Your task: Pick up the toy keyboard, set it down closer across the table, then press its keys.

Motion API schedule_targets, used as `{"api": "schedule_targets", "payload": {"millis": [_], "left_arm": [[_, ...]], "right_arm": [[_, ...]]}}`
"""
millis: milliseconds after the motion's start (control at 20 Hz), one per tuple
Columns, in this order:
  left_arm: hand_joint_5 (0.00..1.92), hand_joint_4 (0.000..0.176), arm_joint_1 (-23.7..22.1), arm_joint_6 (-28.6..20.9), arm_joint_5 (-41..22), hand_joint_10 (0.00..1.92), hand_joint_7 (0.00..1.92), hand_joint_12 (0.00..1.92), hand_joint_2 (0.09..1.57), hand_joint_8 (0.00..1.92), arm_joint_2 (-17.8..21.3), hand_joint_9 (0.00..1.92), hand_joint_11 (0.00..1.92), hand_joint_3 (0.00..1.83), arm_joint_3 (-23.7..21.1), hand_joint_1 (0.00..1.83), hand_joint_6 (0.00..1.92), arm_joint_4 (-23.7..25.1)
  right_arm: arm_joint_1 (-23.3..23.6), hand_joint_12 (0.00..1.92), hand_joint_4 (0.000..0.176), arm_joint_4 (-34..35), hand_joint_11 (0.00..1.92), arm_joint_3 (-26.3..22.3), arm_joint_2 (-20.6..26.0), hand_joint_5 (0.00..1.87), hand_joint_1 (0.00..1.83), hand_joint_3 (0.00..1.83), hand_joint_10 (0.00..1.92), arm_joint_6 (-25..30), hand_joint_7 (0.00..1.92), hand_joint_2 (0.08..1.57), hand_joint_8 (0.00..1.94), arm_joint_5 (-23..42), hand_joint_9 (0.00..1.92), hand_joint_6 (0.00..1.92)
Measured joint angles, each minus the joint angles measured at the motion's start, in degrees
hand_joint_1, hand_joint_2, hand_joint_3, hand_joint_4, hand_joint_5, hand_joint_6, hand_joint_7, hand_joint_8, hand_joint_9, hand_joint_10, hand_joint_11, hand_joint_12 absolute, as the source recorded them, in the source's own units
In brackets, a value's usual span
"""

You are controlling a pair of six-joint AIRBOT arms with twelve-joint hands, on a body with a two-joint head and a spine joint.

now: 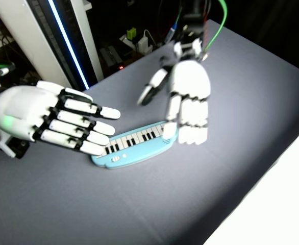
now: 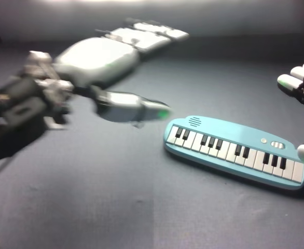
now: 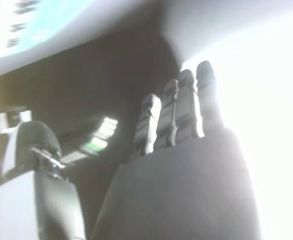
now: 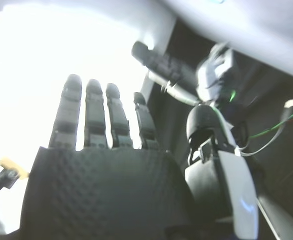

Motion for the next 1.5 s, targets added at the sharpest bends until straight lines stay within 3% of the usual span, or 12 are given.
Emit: {"api": "schedule_targets", "payload": {"millis": [100, 200, 350, 450, 500, 600, 750, 800, 1000, 1100, 1300, 1500], "left_arm": [[0.0, 0.045, 3.5, 1.7, -2.6, 0.0, 0.0, 0.0, 1.14, 0.0, 4.0, 0.0, 0.0, 0.02, -2.3, 0.4, 0.0, -3.5], [0.01, 0.0, 7.0, 3.6, -6.3, 0.0, 0.0, 0.0, 1.21, 0.0, 6.9, 0.0, 0.0, 0.03, -4.7, 0.53, 0.0, -6.9], [0.0, 0.0, 10.9, 5.2, -11.8, 0.0, 0.0, 0.0, 1.23, 0.0, 9.7, 0.0, 0.0, 0.0, -7.0, 0.59, 0.0, -11.6], [0.0, 0.0, 12.6, 5.6, -14.5, 0.0, 0.0, 0.0, 1.24, 0.0, 10.4, 0.0, 0.0, 0.0, -7.4, 0.66, 0.0, -14.6], [0.01, 0.017, 13.2, 5.6, -15.7, 0.0, 0.0, 0.0, 1.25, 0.0, 10.6, 0.0, 0.0, 0.01, -7.5, 0.65, 0.01, -15.3], [0.02, 0.016, 13.6, 5.6, -17.3, 0.0, 0.0, 0.0, 1.26, 0.0, 10.6, 0.0, 0.0, 0.01, -8.0, 0.64, 0.0, -15.8], [0.02, 0.025, 13.6, 5.5, -18.3, 0.0, 0.0, 0.0, 1.26, 0.0, 10.6, 0.0, 0.0, 0.01, -8.3, 0.63, 0.0, -14.8], [0.03, 0.049, 13.6, 5.5, -18.4, 0.0, 0.0, 0.0, 1.26, 0.0, 10.6, 0.0, 0.0, 0.01, -8.3, 0.62, 0.0, -14.7], [0.01, 0.091, 14.1, 5.5, -19.0, 0.0, 0.0, 0.0, 1.25, 0.0, 10.6, 0.0, 0.0, 0.0, -8.3, 0.6, 0.0, -15.7], [0.03, 0.079, 14.2, 5.5, -19.3, 0.0, 0.0, 0.0, 1.25, 0.0, 10.7, 0.0, 0.0, 0.0, -8.3, 0.66, 0.01, -15.7], [0.04, 0.049, 15.1, 5.5, -19.7, 0.0, 0.0, 0.0, 1.26, 0.0, 10.7, 0.0, 0.0, 0.0, -8.7, 0.65, 0.01, -16.3], [0.05, 0.05, 15.5, 5.5, -19.7, 0.0, 0.0, 0.0, 1.25, 0.0, 10.7, 0.0, 0.0, 0.0, -8.8, 0.62, 0.01, -17.3]], "right_arm": [[1.9, 0.0, 0.059, -0.6, 0.0, 1.2, -1.2, 0.0, 0.11, 0.0, 0.0, 0.0, 0.0, 1.38, 0.0, -2.9, 0.0, 0.0], [4.5, 0.0, 0.003, -2.1, 0.0, 2.6, -2.8, 0.0, 0.09, 0.01, 0.0, -0.8, 0.0, 1.4, 0.0, -7.4, 0.0, 0.0], [8.4, 0.0, 0.0, -4.0, 0.0, 4.8, -6.1, 0.02, 0.19, 0.0, 0.0, -2.9, 0.0, 1.39, 0.0, -14.7, 0.0, 0.01], [10.6, 0.0, 0.045, -4.0, 0.0, 6.6, -8.9, 0.04, 0.24, 0.0, 0.0, -4.7, 0.0, 1.37, 0.0, -19.4, 0.0, 0.01], [11.5, 0.0, 0.049, -4.2, 0.0, 7.5, -10.2, 0.05, 0.25, 0.0, 0.0, -5.6, 0.0, 1.36, 0.0, -22.1, 0.0, 0.01], [12.3, 0.0, 0.0, -4.9, 0.0, 9.0, -12.2, 0.26, 0.1, 0.0, 0.0, -5.7, 0.0, 1.36, 0.0, -26.6, 0.0, 0.04], [12.7, 0.0, 0.0, -4.9, 0.0, 10.3, -13.8, 0.41, 0.01, 0.0, 0.0, -6.5, 0.0, 1.36, 0.0, -30.2, 0.0, 0.03], [13.1, 0.0, 0.0, -4.9, 0.0, 10.3, -13.8, 0.46, 0.0, 0.0, 0.0, -7.4, 0.0, 1.35, 0.0, -30.1, 0.0, 0.05], [13.1, 0.0, 0.0, -4.1, 0.0, 9.6, -13.4, 0.13, 0.0, 0.0, 0.0, -8.3, 0.0, 1.34, 0.0, -29.3, 0.0, 0.0], [12.9, 0.0, 0.019, -4.4, 0.0, 7.3, -10.5, 0.04, 0.02, 0.0, 0.0, -8.3, 0.0, 1.37, 0.0, -29.2, 0.0, 0.0], [12.1, 0.0, 0.0, -4.2, 0.0, 5.5, -7.6, 0.12, 0.01, 0.0, 0.0, -8.4, 0.0, 1.36, 0.0, -24.3, 0.0, 0.02], [9.4, 0.0, 0.0, -3.7, 0.0, 6.2, -9.4, 0.16, 0.0, 0.0, 0.0, -8.4, 0.0, 1.37, 0.0, -28.7, 0.0, 0.03]]}}
